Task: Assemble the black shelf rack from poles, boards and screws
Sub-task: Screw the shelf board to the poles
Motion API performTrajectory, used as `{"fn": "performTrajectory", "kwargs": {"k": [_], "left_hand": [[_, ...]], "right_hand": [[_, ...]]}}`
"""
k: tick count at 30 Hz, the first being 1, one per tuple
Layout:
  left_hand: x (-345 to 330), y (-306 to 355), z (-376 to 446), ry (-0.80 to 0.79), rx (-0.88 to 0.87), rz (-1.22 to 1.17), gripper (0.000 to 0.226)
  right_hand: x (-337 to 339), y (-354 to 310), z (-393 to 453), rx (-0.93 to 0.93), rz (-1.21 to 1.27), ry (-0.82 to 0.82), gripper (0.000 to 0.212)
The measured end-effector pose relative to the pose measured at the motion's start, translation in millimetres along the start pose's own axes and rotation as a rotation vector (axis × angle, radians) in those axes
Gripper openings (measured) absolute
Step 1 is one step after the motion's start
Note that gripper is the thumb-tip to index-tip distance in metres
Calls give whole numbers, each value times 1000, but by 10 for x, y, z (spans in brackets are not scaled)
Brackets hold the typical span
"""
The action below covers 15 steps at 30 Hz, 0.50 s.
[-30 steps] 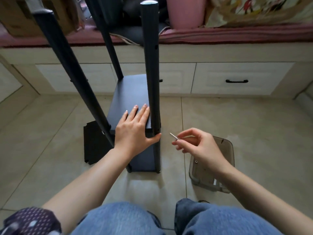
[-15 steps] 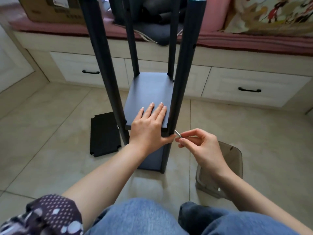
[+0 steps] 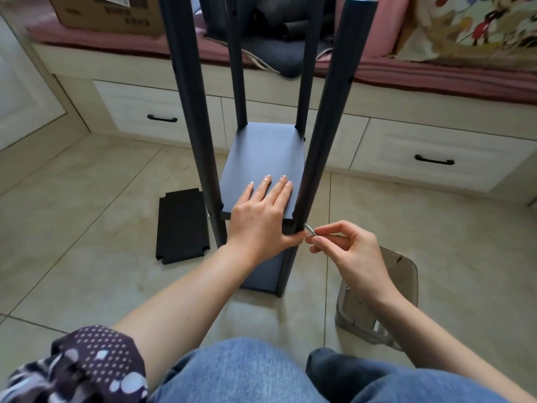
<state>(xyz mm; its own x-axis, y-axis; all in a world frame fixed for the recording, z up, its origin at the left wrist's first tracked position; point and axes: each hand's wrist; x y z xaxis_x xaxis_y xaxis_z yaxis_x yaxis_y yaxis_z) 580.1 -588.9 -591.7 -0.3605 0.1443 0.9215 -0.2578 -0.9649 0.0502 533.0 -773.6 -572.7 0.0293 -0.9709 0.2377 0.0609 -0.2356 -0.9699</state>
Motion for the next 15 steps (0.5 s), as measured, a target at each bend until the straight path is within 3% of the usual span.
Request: {"fn": "performTrajectory", "kwargs": {"k": [15], "left_hand": [[7,-31,1,-44,-18,-5,104]], "right_hand": [[-89,-8,151,88,-74,6,10]]}}
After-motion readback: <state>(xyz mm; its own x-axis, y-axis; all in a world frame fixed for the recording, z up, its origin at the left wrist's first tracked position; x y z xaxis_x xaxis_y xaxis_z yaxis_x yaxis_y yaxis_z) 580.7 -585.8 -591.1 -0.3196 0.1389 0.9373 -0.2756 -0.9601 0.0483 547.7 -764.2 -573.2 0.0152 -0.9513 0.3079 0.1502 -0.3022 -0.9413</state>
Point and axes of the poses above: each hand's wrist, its own z-axis towards the middle knuckle, its own x-axis out of the back of the hand, y = z × x, and after that the axes turned 1 degree about y, right-handed
